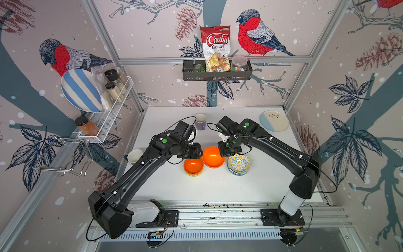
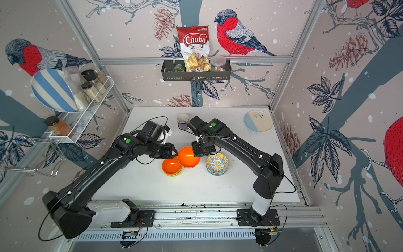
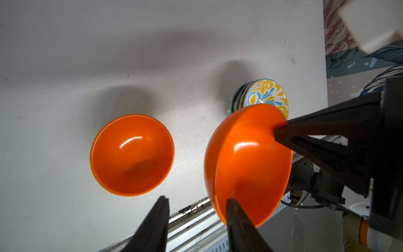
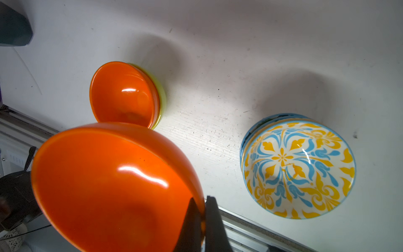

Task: Stack the bowls
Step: Pick up the bowl from the center of the board.

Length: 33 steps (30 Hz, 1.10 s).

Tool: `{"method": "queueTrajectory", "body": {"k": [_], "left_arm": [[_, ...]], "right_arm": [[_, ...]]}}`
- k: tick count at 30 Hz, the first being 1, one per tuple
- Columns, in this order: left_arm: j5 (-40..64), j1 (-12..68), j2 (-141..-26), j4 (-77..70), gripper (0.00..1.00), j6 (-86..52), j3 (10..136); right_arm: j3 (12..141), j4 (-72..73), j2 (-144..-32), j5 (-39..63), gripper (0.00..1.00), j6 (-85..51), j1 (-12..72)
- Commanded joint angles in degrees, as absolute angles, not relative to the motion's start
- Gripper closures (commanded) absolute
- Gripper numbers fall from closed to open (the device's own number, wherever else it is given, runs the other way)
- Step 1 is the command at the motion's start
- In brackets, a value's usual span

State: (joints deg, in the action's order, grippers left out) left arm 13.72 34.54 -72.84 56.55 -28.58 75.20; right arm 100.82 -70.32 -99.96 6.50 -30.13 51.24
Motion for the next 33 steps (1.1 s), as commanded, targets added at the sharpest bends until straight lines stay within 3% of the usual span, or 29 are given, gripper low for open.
{"method": "queueTrajectory", "body": {"k": [1,9,15,22,30,33], "left_arm": [[13.26,34.63,-73.08,57.18,0.55,-27.82,74.57],[11.52,34.63,-73.63,56.59,0.62,-28.03,72.93],[10.16,34.63,-73.74,57.02,0.78,-28.12,72.59],[10.00,34.63,-73.87,56.72,0.82,-28.12,72.11],[9.42,34.64,-73.61,56.93,1.00,-28.30,71.85],[8.07,34.63,-73.25,57.42,1.00,-28.58,71.87]], "right_arm": [[101.86,-70.86,-100.31,7.96,1.00,-29.88,51.73],[103.59,-71.13,-101.45,8.00,1.00,-30.06,52.59],[104.09,-71.08,-102.38,7.91,1.00,-30.16,53.26],[104.90,-70.43,-102.95,8.92,1.00,-30.65,53.60],[104.96,-69.16,-103.78,9.92,1.00,-31.20,53.64],[104.76,-68.77,-103.94,9.91,1.00,-31.21,53.61]]}}
